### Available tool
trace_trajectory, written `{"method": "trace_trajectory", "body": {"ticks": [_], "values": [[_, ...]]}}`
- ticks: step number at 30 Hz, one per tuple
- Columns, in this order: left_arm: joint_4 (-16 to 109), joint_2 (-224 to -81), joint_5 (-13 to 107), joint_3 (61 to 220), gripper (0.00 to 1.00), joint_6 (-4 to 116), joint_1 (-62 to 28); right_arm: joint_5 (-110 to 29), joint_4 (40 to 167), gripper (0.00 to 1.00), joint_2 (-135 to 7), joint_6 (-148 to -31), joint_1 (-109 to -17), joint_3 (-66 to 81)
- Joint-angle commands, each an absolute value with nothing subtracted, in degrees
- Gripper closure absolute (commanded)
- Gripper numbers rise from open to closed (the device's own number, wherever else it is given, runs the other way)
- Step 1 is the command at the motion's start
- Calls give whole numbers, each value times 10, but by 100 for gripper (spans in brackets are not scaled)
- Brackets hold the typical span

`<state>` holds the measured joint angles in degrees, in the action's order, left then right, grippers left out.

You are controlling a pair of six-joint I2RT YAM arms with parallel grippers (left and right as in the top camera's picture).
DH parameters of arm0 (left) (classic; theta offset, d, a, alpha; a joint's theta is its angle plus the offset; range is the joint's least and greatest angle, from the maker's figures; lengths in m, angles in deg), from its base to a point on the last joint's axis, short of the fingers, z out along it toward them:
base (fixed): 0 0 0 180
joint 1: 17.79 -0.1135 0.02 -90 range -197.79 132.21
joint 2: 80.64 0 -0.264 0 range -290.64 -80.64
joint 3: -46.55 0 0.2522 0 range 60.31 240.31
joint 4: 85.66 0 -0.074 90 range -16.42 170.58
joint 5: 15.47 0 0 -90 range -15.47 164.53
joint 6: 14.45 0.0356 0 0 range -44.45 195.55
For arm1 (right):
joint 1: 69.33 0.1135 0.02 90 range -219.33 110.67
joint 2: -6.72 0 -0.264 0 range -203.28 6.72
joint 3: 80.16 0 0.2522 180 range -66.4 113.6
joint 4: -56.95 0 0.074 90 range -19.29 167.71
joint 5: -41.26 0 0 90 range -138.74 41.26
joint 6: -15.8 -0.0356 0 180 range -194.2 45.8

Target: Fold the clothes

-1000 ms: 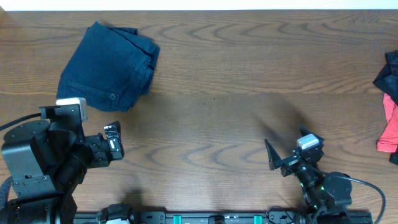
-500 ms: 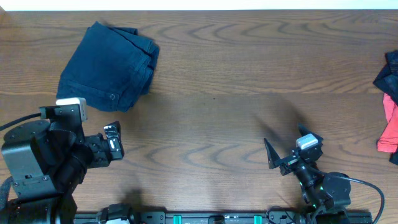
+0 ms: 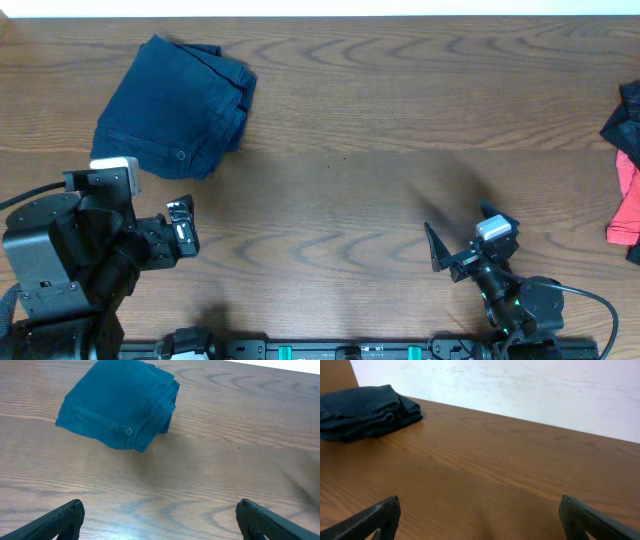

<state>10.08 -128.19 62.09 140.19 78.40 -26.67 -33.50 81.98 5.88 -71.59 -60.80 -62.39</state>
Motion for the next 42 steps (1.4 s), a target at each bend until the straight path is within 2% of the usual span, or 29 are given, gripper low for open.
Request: {"method": "trace_trajectory", "body": {"ticks": [1,11,16,20,25,35,42], "values": [[101,-1282,626,1401,2,787,-267,-331,818,1,64,-709,-603,-628],[101,-1276,633,1396,2,787,-263,-331,818,1,64,-709,-603,-628],[240,-1231,632,1318,2,787,-255,-331,818,1,64,-709,-603,-628],[392,-1158,620,1191,2,785,-254,-331,818,1,64,-709,-603,-628],[517,-1056,604,1045,2,778,-254,-331,818,1,64,-709,-603,-628],[579,-855,605,869,2,772,-253,-331,818,1,64,-709,-603,-628],[671,-808,597,763,2,771,-253,-331,818,1,64,-709,-603,-628]]}}
